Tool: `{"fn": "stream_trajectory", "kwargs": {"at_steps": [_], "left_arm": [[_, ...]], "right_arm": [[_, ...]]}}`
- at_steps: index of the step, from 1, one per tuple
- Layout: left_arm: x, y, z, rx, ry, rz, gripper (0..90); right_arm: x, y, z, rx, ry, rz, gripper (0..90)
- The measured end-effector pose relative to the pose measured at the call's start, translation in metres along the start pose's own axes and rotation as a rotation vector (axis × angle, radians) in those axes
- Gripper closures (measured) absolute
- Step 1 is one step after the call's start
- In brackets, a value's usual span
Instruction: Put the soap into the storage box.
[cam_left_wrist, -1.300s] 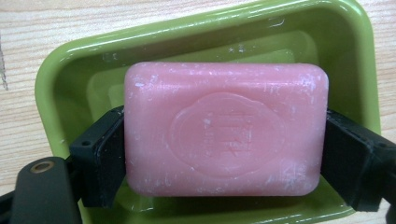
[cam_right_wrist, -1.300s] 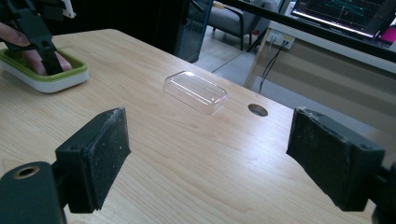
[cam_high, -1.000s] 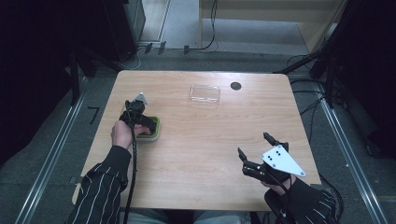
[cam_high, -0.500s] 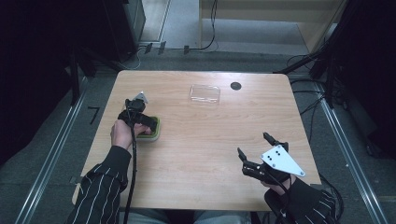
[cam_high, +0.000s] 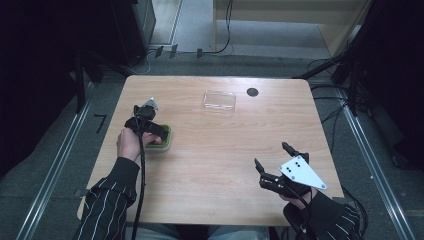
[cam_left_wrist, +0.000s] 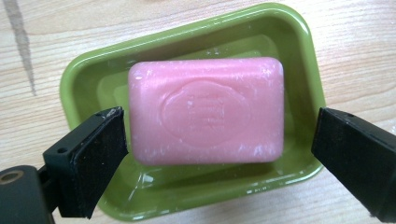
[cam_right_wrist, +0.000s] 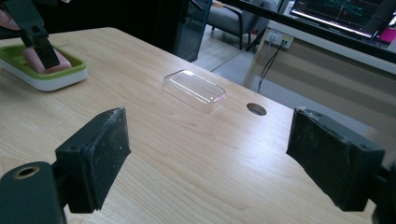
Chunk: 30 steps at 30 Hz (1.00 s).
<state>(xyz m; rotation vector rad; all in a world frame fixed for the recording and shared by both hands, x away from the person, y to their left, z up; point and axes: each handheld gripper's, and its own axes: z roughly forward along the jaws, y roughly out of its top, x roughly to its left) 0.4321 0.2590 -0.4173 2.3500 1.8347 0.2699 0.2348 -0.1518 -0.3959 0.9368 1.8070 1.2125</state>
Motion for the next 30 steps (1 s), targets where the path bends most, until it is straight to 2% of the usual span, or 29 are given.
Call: {"fn": "stream_trajectory", "kwargs": {"at_steps": [8,17,23,30], "left_arm": [[-0.006,-0.009,-0.010,0.013,-0.002,0.045,4.1],[-0.011,-0.019,-0.020,0.004,-0.005,0.064,3.6],[-0.015,-0.030,-0.026,0.024,-0.015,0.087,3.2],[-0.017,-0.042,-0.032,0.017,-0.005,0.092,3.1]], "right_arm": [[0.000,0.000,0.000,0.000,0.001,-0.001,13.2],[0.000,0.000,0.000,0.000,0.002,-0.003,13.2],[0.001,0.000,0.000,-0.003,0.002,-0.002,13.2],[0.001,0.000,0.000,-0.006,0.004,-0.003,13.2]]}}
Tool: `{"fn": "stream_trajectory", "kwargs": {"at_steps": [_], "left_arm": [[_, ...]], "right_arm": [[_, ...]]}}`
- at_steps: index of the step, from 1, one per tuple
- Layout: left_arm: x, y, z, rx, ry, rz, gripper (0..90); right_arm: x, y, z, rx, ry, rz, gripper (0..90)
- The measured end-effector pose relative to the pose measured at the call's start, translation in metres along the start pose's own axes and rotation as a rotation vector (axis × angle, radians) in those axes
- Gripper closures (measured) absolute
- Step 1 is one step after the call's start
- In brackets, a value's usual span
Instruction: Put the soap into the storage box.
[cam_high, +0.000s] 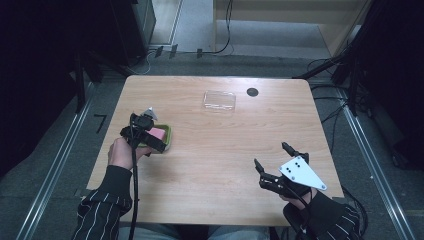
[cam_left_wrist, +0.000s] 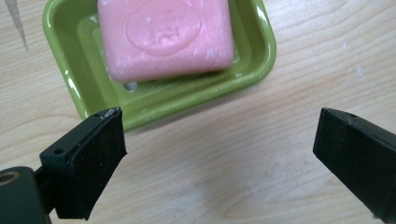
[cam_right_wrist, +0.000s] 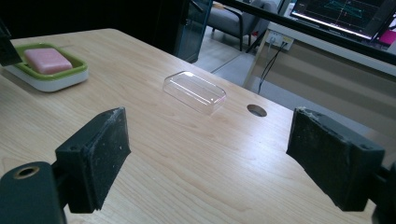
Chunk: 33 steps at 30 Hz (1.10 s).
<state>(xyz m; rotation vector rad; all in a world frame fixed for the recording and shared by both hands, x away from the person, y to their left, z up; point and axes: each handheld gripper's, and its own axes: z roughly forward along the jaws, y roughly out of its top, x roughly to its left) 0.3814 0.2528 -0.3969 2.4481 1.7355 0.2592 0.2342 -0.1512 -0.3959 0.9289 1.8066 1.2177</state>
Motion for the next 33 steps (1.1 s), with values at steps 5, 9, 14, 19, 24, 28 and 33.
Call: {"fn": "stream_trajectory", "kwargs": {"at_steps": [5,9,14,19,24,28,33], "left_arm": [[0.001,-0.009,-0.002,0.022,0.001,0.005,2.9],[0.002,-0.015,-0.004,0.030,0.004,0.013,2.8],[0.001,-0.024,-0.004,0.039,0.003,0.010,2.7],[0.001,-0.031,-0.002,0.048,0.003,0.011,2.6],[0.001,-0.041,-0.002,0.058,0.003,0.005,2.6],[-0.001,-0.049,0.001,0.070,0.002,0.015,2.6],[-0.007,-0.059,0.005,0.090,-0.005,0.026,1.8]], "right_arm": [[0.000,0.000,0.000,0.000,0.003,-0.006,13.2],[0.000,0.000,0.000,-0.001,0.002,-0.008,13.2],[0.000,0.000,0.000,-0.001,0.002,-0.008,13.2],[0.000,0.000,0.000,-0.002,0.002,-0.009,13.2],[0.001,0.000,0.000,-0.001,0.003,-0.009,13.2],[0.001,0.000,0.000,0.001,0.002,-0.012,13.2],[0.001,0.000,0.000,-0.001,0.002,-0.014,13.2]]}}
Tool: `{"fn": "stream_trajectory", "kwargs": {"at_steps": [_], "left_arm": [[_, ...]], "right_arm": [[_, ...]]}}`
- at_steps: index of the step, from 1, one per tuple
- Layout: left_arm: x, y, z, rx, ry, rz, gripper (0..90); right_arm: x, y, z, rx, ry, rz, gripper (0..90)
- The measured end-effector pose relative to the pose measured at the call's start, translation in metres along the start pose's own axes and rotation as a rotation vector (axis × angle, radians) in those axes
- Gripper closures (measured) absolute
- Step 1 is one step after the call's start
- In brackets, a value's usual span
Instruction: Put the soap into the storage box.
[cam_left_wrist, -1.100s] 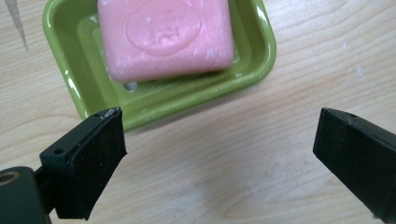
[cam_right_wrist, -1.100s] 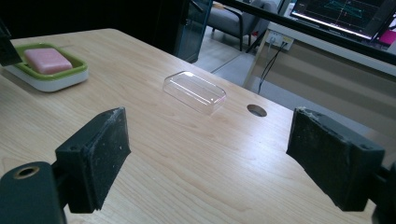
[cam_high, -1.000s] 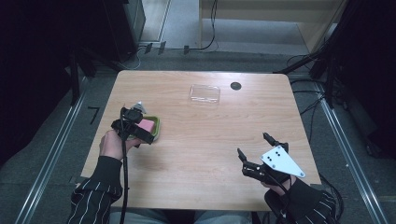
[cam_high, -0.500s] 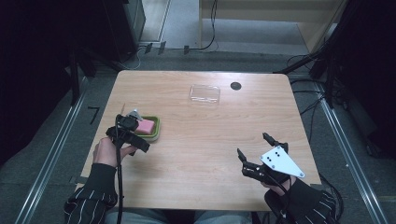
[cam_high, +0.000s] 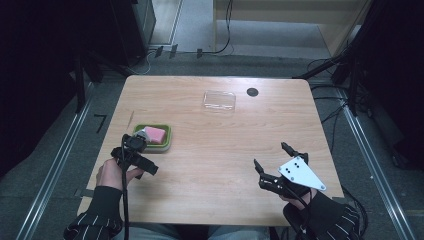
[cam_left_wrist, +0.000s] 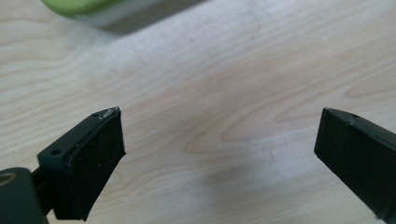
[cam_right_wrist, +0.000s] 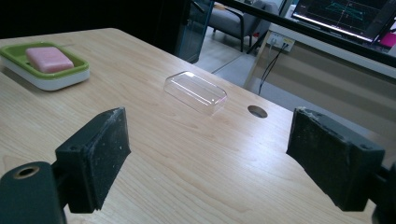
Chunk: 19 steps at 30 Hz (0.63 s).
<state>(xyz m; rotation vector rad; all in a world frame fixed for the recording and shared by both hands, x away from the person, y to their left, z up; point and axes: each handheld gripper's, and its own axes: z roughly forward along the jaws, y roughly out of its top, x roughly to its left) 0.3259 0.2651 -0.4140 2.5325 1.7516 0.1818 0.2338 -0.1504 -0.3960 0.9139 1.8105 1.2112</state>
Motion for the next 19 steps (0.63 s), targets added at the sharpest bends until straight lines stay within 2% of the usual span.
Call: {"fn": "stream_trajectory", "kwargs": {"at_steps": [4,10,12,18,19], "left_arm": [[-0.005,-0.008,0.001,0.001,0.005,0.016,1.7],[-0.007,-0.023,0.005,0.002,0.001,0.013,1.7],[-0.007,-0.027,0.008,-0.001,0.004,0.001,1.7],[-0.004,-0.028,0.011,-0.014,0.006,-0.007,1.7],[-0.003,-0.027,0.011,-0.011,0.010,0.003,1.7]], "right_arm": [[0.000,0.000,0.000,0.000,0.000,-0.001,13.2],[0.000,0.000,0.000,-0.003,0.000,-0.001,13.2],[0.000,0.000,0.000,-0.004,0.000,-0.002,13.2],[0.000,0.000,0.000,-0.004,-0.002,-0.011,13.2],[0.000,0.000,0.000,-0.004,-0.001,-0.014,13.2]]}}
